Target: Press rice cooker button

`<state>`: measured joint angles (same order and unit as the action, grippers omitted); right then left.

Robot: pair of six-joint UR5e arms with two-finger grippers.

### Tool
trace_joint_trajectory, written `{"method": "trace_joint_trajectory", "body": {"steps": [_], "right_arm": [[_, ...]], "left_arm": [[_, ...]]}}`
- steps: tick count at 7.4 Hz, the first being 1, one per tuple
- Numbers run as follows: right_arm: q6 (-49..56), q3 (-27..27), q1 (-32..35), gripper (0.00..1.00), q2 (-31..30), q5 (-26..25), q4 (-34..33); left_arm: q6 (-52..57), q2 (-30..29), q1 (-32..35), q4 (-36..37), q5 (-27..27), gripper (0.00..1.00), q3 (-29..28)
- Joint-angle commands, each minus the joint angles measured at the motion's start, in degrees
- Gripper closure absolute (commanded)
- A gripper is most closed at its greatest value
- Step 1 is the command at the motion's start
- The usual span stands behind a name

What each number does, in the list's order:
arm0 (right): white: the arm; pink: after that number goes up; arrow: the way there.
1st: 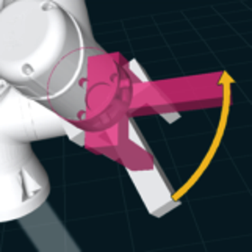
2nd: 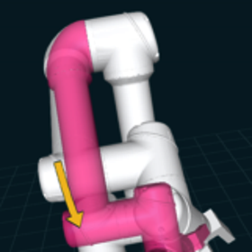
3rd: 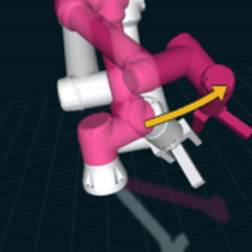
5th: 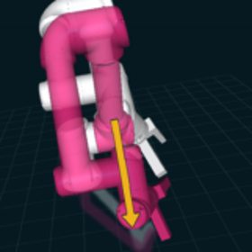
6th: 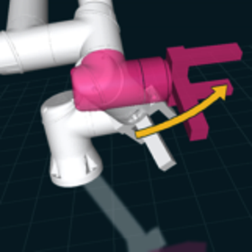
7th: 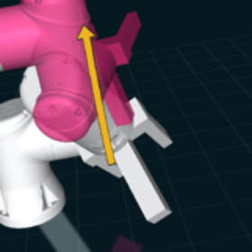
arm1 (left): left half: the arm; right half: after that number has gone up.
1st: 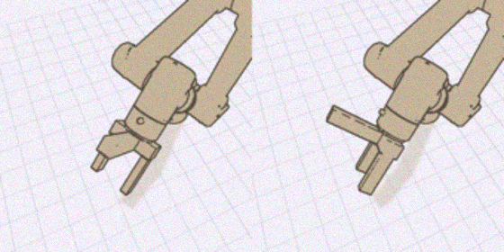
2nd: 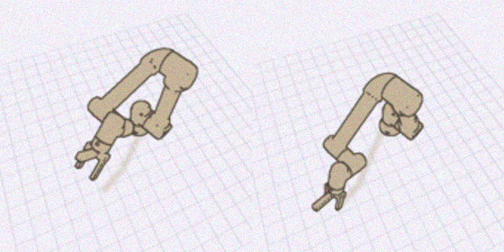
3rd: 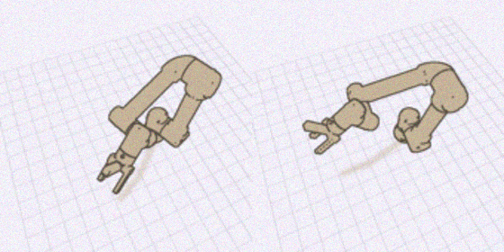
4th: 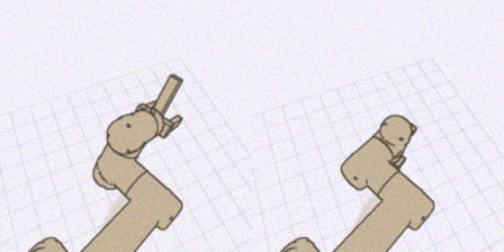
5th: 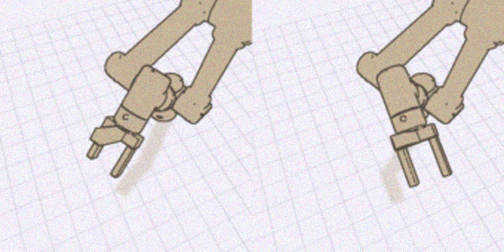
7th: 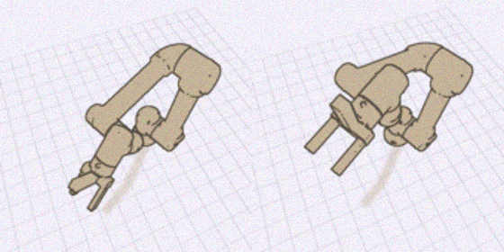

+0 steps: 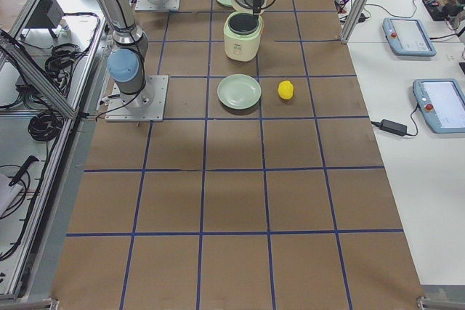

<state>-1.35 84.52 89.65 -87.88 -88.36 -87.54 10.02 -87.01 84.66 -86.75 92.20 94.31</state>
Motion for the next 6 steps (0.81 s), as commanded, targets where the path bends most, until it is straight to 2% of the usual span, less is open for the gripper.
{"method": "trace_joint_trajectory", "body": {"steps": [1, 6], "right_arm": [[-0.1, 0.1, 0.0, 0.00, 0.0, 0.3, 0.0], [0.0, 0.1, 0.0, 0.00, 0.0, -0.1, 0.0]], "left_arm": [[0.0, 0.0, 0.1, 0.0, 0.0, 0.00, 0.0], [0.0, 0.0, 0.1, 0.0, 0.0, 0.00, 0.0]]}}
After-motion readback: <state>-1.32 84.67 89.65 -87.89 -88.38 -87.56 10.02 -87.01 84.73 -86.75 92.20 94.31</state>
